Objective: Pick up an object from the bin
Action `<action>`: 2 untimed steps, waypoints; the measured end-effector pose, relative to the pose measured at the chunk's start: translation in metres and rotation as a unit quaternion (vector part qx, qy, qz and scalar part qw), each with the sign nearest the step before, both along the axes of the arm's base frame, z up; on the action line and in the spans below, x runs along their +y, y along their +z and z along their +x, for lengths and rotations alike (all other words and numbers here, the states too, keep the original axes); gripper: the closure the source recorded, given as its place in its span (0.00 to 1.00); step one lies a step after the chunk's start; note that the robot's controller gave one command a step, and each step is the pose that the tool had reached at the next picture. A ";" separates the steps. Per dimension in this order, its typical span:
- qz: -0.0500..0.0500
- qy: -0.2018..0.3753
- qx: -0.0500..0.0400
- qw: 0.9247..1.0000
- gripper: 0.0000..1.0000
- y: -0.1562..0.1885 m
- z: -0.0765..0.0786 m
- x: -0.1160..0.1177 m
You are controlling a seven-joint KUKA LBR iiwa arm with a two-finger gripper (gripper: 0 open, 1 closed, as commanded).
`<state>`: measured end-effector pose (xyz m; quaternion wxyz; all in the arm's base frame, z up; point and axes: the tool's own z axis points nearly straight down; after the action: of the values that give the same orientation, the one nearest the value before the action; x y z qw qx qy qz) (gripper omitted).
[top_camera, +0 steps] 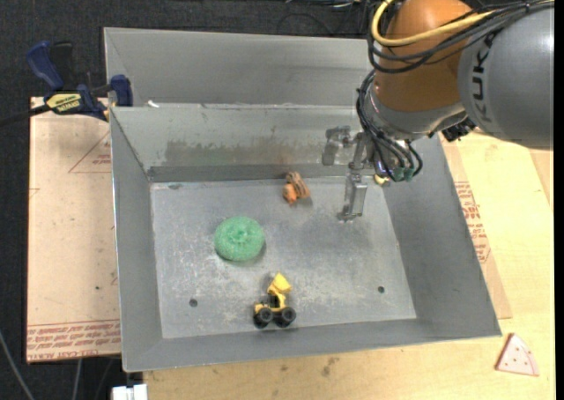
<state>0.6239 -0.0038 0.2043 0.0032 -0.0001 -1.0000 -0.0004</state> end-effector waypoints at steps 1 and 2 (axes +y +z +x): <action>0.000 0.000 -0.004 1.000 0.00 0.005 0.001 0.000; -0.001 -0.003 -0.008 1.000 0.00 -0.035 0.004 0.044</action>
Offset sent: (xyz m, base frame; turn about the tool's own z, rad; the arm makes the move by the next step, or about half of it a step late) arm 0.0026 0.0918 -0.0778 0.0047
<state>0.6281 0.0406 0.1695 -0.0045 -0.0034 -1.0000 0.0003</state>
